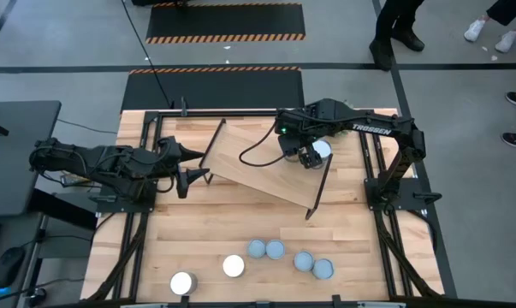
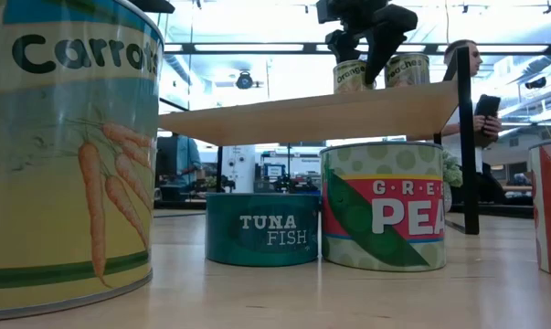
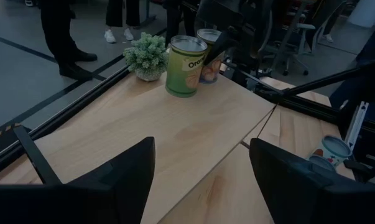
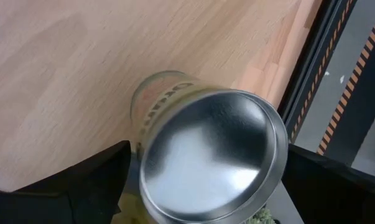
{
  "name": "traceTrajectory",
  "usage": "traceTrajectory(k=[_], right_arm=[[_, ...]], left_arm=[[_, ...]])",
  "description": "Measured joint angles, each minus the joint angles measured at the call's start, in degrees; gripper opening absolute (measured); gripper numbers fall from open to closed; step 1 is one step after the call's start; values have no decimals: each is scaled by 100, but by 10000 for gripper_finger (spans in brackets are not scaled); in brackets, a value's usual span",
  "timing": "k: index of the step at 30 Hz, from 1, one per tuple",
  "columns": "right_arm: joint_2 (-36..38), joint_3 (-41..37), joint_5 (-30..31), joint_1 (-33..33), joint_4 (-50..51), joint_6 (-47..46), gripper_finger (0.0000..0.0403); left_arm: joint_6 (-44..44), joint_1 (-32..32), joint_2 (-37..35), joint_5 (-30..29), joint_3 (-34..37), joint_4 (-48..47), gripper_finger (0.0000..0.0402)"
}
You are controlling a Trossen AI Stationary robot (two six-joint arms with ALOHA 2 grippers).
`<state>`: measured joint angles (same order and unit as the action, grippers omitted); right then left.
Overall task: Pick and place cans onto a shelf
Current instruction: Put the canned oranges on the shelf, then put the canned peas on the shelf
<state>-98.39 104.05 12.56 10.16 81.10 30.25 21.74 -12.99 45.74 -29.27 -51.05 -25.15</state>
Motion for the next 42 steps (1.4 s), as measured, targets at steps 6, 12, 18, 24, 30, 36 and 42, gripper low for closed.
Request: traceTrajectory(k=[6, 12, 18, 24, 30, 36, 42], right_arm=[[2, 270, 3, -34, 2, -303, 400], [2, 896, 139, -159, 37, -508, 400], [7, 1383, 322, -490, 362, -1081, 400], [101, 1425, 310, -1141, 452, -1993, 400], [208, 1425, 540, -1851, -7, -2566, 395], [211, 1313, 414, -2159, -718, -3251, 385], [208, 1061, 715, -2457, -928, -3378, 375]], left_arm=[[2, 2, 0, 111, 0, 0, 267], [-1, 2, 0, 211, 0, 0, 267], [7, 2, 40, 636, 0, 2, 267], [34, -208, 370, 1521, 0, 97, 267], [290, -676, 965, 1668, -2, 245, 271], [1127, -1049, 1479, 2480, 0, 395, 295], [1674, -1749, 1846, 3030, -292, -75, 302]])
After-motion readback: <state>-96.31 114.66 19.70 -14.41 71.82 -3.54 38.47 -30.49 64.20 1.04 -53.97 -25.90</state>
